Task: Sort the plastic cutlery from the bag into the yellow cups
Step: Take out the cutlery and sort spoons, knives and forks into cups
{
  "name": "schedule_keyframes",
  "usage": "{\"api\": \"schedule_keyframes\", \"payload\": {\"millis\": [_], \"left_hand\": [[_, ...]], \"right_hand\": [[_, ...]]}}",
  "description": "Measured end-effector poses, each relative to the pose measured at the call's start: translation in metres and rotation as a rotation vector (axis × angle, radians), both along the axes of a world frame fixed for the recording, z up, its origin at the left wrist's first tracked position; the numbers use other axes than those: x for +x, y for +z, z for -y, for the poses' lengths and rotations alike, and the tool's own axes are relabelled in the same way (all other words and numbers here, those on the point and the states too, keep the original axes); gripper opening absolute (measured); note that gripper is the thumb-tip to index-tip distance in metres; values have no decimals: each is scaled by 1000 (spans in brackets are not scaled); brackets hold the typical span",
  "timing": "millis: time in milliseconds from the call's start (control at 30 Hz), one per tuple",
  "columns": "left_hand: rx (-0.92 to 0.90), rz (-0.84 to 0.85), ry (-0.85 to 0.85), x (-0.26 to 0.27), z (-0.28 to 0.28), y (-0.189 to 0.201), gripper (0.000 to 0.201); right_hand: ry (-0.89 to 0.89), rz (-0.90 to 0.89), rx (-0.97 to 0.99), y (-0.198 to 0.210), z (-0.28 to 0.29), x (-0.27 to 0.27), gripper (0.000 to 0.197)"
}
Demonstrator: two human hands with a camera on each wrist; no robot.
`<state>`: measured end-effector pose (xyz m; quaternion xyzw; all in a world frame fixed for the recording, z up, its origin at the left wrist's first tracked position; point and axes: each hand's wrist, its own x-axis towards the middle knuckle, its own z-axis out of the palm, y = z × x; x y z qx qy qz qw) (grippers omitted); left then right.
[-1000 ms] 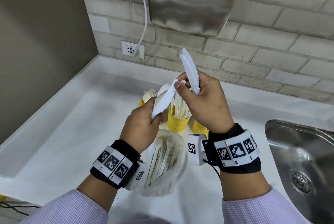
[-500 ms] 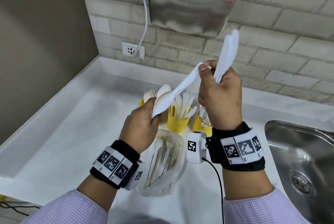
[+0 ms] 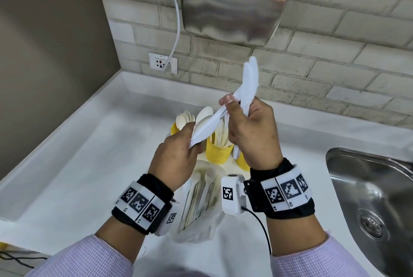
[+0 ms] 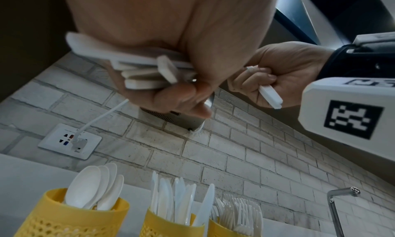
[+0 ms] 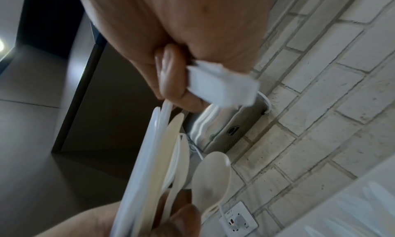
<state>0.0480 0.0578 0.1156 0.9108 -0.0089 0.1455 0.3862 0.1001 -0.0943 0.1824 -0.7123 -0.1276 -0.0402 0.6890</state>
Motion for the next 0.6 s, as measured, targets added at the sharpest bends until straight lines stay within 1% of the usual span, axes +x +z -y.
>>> {"api": "schedule_keyframes", "payload": {"millis": [100,167,267,367,433,500,533,600], "left_hand": [[2,-1,-1,-1,1,3,50],[-15,-21,2,-1,2,5,40],[-72,-29,-1,-1,3,3,22],[-117,-5,-6,1,2,-1,12],[-133,-2,-9,3,1,-4,13],[-170,-10,-15,4,0,-4,17],[-214,-21,-23,4,1,-2,17],[-378,-66,-43,3,4,4,17]], "right_hand": [[-38,-23,228,4,1,3,31],[-100,-7,332,7,3,6,32],[-141,-73,580,14,9,9,30],[-168,-93,816,21,17,10,25],[-224,-55,860,24,21,11,25],[-250,-8,854,27,24,9,26],[-247,13,833,30,25,7,27],[-219,61,754,34,22,1,34]]}}
